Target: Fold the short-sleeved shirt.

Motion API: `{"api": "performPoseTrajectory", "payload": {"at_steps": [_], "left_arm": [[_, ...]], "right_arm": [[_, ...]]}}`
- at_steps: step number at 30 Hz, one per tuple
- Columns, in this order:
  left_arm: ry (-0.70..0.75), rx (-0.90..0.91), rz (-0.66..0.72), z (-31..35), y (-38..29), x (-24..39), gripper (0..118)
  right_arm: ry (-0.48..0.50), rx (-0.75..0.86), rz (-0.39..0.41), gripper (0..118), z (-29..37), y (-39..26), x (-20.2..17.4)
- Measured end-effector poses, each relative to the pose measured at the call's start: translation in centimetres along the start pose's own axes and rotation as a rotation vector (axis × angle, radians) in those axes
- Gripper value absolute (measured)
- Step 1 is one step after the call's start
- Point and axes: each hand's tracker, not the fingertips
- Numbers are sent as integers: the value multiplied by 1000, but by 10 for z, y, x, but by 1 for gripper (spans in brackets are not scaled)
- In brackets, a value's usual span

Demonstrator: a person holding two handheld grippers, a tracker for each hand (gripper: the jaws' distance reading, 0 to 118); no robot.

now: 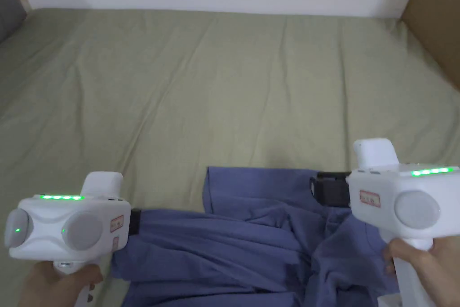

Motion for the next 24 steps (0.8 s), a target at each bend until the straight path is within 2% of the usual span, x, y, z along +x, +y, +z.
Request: {"api": "performPoseTrajectory", "payload": {"at_steps": [2, 4, 7, 10, 12, 13, 14, 15, 16, 17, 18, 20, 22, 23, 24], "left_arm": [[-36, 28, 15, 14, -2, -2, 2], [-49, 31, 20, 20, 0, -8, 2], [-68, 40, 45, 23, 4, -15, 2], [-96, 36, 91, 20, 6, -20, 2], [-89, 31, 88, 17, 8, -18, 2], [-78, 23, 78, 17, 8, -17, 2], [-75, 26, 66, 18, 8, -16, 2], [-74, 26, 61, 18, 8, -14, 2], [-72, 25, 61, 21, 9, -13, 2], [-73, 32, 65, 24, 10, -13, 2], [-71, 36, 66, 27, 11, -12, 2], [-48, 66, 39, 35, 16, -6, 2], [-58, 64, 46, 42, 25, -5, 2], [-64, 78, 44, 51, 29, -4, 2], [-60, 88, 38, 61, 34, -2, 2]], "right_arm": [[-110, 14, 87, 91, -25, 21, 1], [-81, -56, 135, 91, -57, 35, 5], [11, -195, 99, 90, -106, 42, 9], [24, -319, 24, 83, -140, 38, 8], [10, -284, 43, 83, -135, 40, 8], [12, -281, 58, 78, -129, 41, 8], [14, -266, 95, 67, -124, 41, 7], [6, -253, 112, 49, -119, 43, 6], [-21, -236, 121, 3, -114, 44, 3], [-71, -233, 140, 1, -112, 44, 3], [-23, -246, 113, 1, -110, 46, 6], [-35, -248, 4, 1, -99, 53, 13], [4, -200, -111, 1, -78, 61, 20], [-5, -184, -125, 1, -63, 65, 23], [-13, -147, -95, 1, -44, 68, 25]]}}
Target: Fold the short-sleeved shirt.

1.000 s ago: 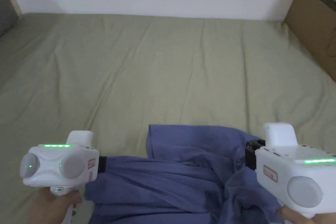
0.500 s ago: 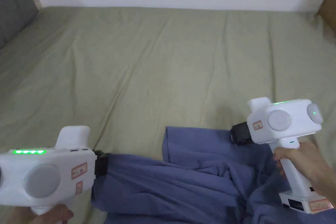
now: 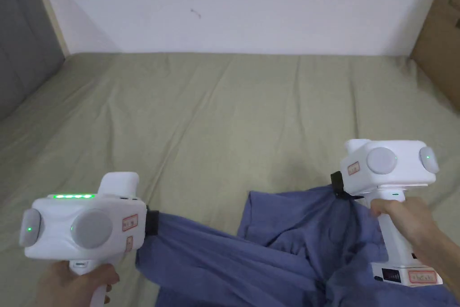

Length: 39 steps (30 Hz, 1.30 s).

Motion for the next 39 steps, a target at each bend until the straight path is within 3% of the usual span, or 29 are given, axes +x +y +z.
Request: {"api": "performPoseTrajectory", "payload": {"at_steps": [3, 14, 17, 22, 27, 31, 37, 39], "left_arm": [[24, 78, -61, 35, 18, 5, 2], [145, 363, -95, 170, 104, -1, 2], [223, 390, -95, 188, 128, -8, 2], [227, 468, -66, 210, 172, -22, 2], [251, 540, -51, 237, 199, -11, 2], [302, 590, -51, 233, 245, -23, 2], [347, 641, -43, 223, 312, -26, 2], [372, 684, -58, 223, 334, -22, 2]], "right_arm": [[-71, 96, 41, 1, 69, 2, 8], [-186, 405, -160, 1, 283, 11, 71], [-143, 466, -242, 1, 319, 13, 83], [-148, 501, -211, 1, 353, 34, 78], [-130, 570, -241, 1, 366, 73, 64], [-139, 600, -281, 1, 364, 124, 50], [-183, 662, -234, 1, 353, 207, 30], [-171, 695, -267, 1, 355, 233, 30]]}}
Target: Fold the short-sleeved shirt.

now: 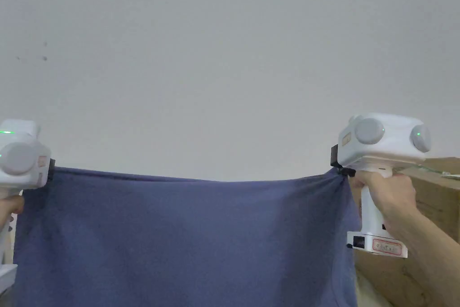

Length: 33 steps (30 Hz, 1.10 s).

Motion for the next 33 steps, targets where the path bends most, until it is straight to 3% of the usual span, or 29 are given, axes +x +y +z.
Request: {"api": "performPoseTrajectory", "payload": {"at_steps": [2, 4, 6, 8, 15, 18, 24, 29, 33], "left_arm": [[1, 24, 24, -11, 20, 4, 2], [-16, 85, -29, -29, 40, 6, 2], [15, 113, -36, -43, 60, 10, 2], [-25, 186, 43, -49, 72, 9, 2], [12, 217, -67, -82, 40, 40, 2], [-44, 159, -24, -109, 1, 57, 2], [-63, -116, -174, -187, -122, 111, 2], [-101, -412, -85, -225, -259, 139, 2], [-97, -570, -105, -225, -340, 148, 2]], "right_arm": [[-11, 31, -3, 1, -14, 22, -9], [-32, 77, 44, 1, -24, 42, -17], [-13, 104, 8, 1, -27, 57, -17], [2, 142, -39, 1, -27, 70, -11], [-12, 153, -10, 1, -45, 44, 4], [-35, 73, -1, 1, -79, 7, 16], [-86, -171, 20, 1, -171, -106, 44], [-83, -414, 65, 1, -231, -227, 64], [-116, -542, 26, 1, -245, -300, 89]]}}
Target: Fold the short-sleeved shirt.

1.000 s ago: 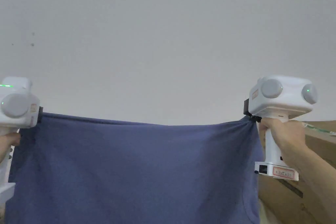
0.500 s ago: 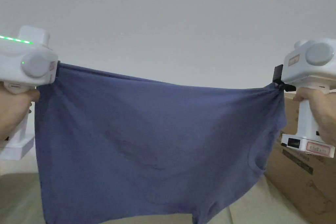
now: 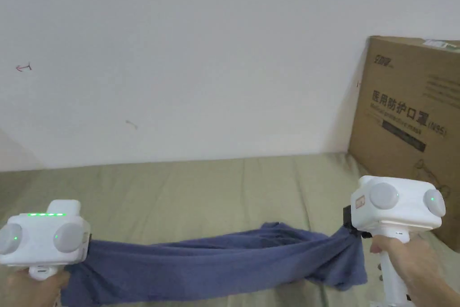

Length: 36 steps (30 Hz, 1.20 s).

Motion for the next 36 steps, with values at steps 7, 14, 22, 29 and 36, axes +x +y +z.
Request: {"api": "performPoseTrajectory", "payload": {"at_steps": [7, 14, 22, 29, 36], "left_arm": [[-60, -78, 55, 29, -67, -21, 2], [-73, -36, 26, 131, -140, -61, 2], [-77, -40, -20, 254, -271, -92, 2], [-92, -102, -35, 291, -353, -111, 2], [-137, -88, -11, 299, -375, -114, 2]], "right_arm": [[15, -93, 25, 1, -4, -79, 38], [78, -93, 40, 1, 78, -163, 60], [97, -106, 97, 1, 173, -283, 85], [111, -173, 19, 1, 219, -383, 123], [107, -157, -46, 1, 221, -407, 130]]}}
